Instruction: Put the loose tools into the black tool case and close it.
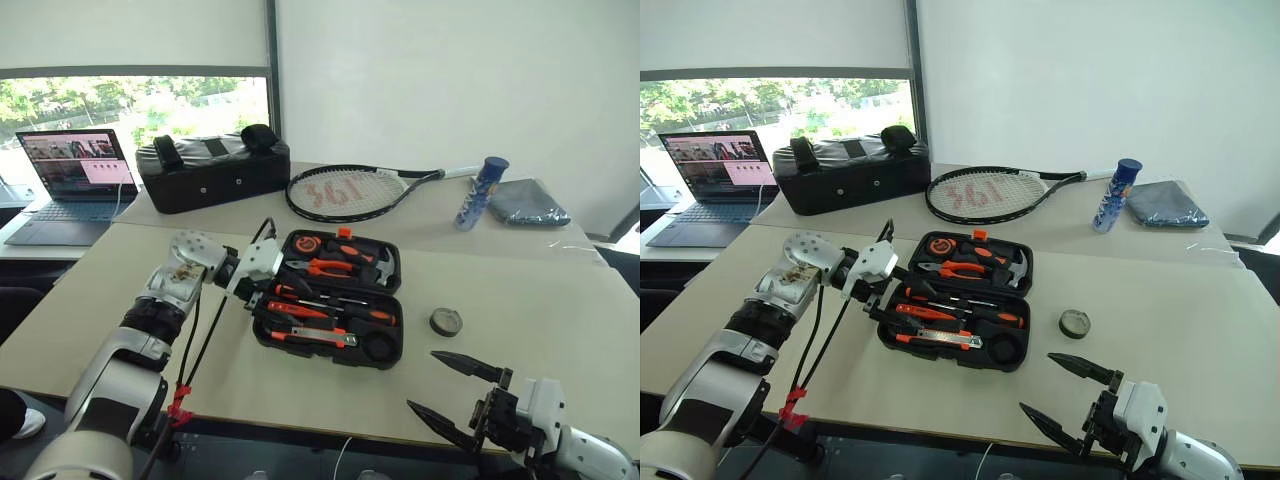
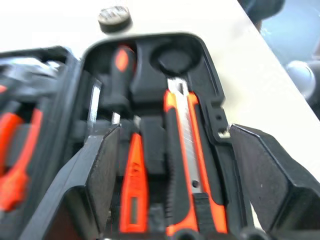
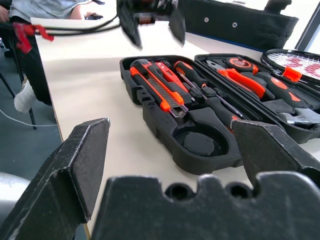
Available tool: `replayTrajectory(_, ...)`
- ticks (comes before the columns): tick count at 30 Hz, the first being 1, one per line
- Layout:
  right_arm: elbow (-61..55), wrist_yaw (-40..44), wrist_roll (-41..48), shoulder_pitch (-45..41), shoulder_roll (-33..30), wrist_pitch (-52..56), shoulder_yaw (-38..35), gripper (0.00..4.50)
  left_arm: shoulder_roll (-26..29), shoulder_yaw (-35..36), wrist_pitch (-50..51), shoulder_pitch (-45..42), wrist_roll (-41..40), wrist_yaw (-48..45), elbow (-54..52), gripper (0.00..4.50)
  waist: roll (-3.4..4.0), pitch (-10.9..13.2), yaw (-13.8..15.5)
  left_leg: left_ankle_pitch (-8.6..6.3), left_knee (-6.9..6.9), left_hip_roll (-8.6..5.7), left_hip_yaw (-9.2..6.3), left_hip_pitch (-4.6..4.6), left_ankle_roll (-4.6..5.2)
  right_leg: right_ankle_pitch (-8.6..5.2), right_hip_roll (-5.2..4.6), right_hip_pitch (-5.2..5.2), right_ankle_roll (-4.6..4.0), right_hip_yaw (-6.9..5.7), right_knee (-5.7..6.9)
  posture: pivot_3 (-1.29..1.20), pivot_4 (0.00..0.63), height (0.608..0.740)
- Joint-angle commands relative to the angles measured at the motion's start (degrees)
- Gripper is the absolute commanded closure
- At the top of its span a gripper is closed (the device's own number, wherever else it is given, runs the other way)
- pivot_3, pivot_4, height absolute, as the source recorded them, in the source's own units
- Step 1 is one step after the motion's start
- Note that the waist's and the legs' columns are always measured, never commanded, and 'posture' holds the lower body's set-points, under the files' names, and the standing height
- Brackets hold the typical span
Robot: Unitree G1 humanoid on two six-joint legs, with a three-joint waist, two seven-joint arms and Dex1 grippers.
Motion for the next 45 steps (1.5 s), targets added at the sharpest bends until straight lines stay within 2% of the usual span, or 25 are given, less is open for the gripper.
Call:
replayTrajectory(1,-0.7,-0.3,0.1,-0.2,0.6,-1.7,-0.1,0.0,-1.8,2.0,-4.3,1.5,1.2,0.7,2.3,2.53,0.0,0.0,0.0,0.0,0.0,0.0,0.01,-0.01,0.0,0.01,0.0,-0.01,-0.01,0.0,0.0,0.0,0.15,0.74)
replayTrajectory(2,-0.8,-0.3,0.1,-0.1,0.6,-1.7,0.0,0.0,-2.3,1.8,-5.4,2.1,2.0,1.0,2.8,3.03,0.0,0.0,0.0,0.0,0.0,0.01,0.0,-0.01,0.0,0.02,0.0,-0.01,-0.03,0.0,0.0,0.0,0.15,0.74)
replayTrajectory(6,-1.1,-0.3,0.0,0.2,0.6,-1.6,-0.2,0.0,-4.4,1.2,-6.3,5.0,3.4,1.6,2.4,4.24,0.0,0.0,0.0,0.0,0.0,0.0,0.0,-0.02,0.0,0.1,0.0,-0.02,-0.18,0.0,0.01,0.0,0.15,0.74)
replayTrajectory(7,-1.1,-0.2,0.1,0.2,0.5,-1.5,-0.3,0.0,-4.8,1.0,-7.1,5.4,4.3,2.0,2.5,4.4,0.0,0.0,0.0,0.0,0.0,0.0,0.0,-0.02,0.0,0.11,0.0,-0.02,-0.18,0.0,0.01,0.0,0.15,0.74)
replayTrajectory(14,-1.7,-0.4,0.4,0.6,0.1,-1.1,-0.9,0.0,-6.2,0.1,-8.4,6.2,9.6,6.0,5.3,4.4,0.01,0.0,0.1,0.01,0.01,-0.01,0.0,0.07,0.0,0.06,0.0,0.08,-0.07,0.0,0.02,0.0,0.15,0.74)
replayTrajectory(17,-2.2,-0.6,0.2,1.2,0.3,-1.1,-0.8,0.0,-7.1,0.4,-5.8,6.1,10.3,7.6,6.1,4.4,0.0,0.0,0.2,0.03,0.02,-0.03,-0.01,0.24,0.03,0.02,0.0,0.29,0.07,0.01,0.0,0.0,0.15,0.74)
replayTrajectory(21,-2.6,-1.0,0.3,1.5,0.3,-1.0,-0.7,0.0,-8.0,2.1,-3.5,6.5,7.1,5.0,4.4,4.4,0.01,0.0,0.2,0.03,0.02,-0.05,-0.02,0.7,0.03,-0.02,-0.01,0.8,0.14,0.03,-0.08,0.0,0.15,0.74)
replayTrajectory(25,-2.7,-1.1,0.4,1.8,0.3,-0.9,-0.8,0.0,-8.5,4.8,-1.2,6.4,3.0,2.2,1.4,4.4,0.02,0.0,0.1,0.03,0.02,-0.04,-0.03,0.67,0.04,-0.03,0.0,0.76,0.12,0.04,-0.07,0.0,0.15,0.74)
replayTrajectory(32,-2.6,-1.4,0.3,1.6,0.3,-0.9,-0.4,0.0,-8.6,5.4,-5.9,4.6,7.1,7.2,6.4,4.4,0.02,0.0,0.0,0.02,0.02,-0.05,-0.08,0.39,0.05,-0.03,0.0,0.58,0.11,0.02,-0.17,0.0,0.15,0.74)
replayTrajectory(43,-2.6,-1.6,0.2,1.6,0.2,-0.7,-0.5,0.0,-8.9,4.3,-7.8,6.4,9.2,5.9,7.4,4.4,0.02,0.0,0.0,0.02,0.02,-0.05,-0.08,0.38,0.05,-0.04,0.0,0.58,0.13,0.01,-0.18,0.0,0.15,0.74)
replayTrajectory(45,-2.6,-1.6,0.2,1.6,0.1,-0.7,-0.6,0.0,-8.9,3.6,-8.3,6.5,11.1,8.3,8.5,4.4,0.02,0.0,0.0,0.02,0.02,-0.05,-0.08,0.39,0.05,-0.04,0.0,0.59,0.13,0.01,-0.18,0.0,0.15,0.74)
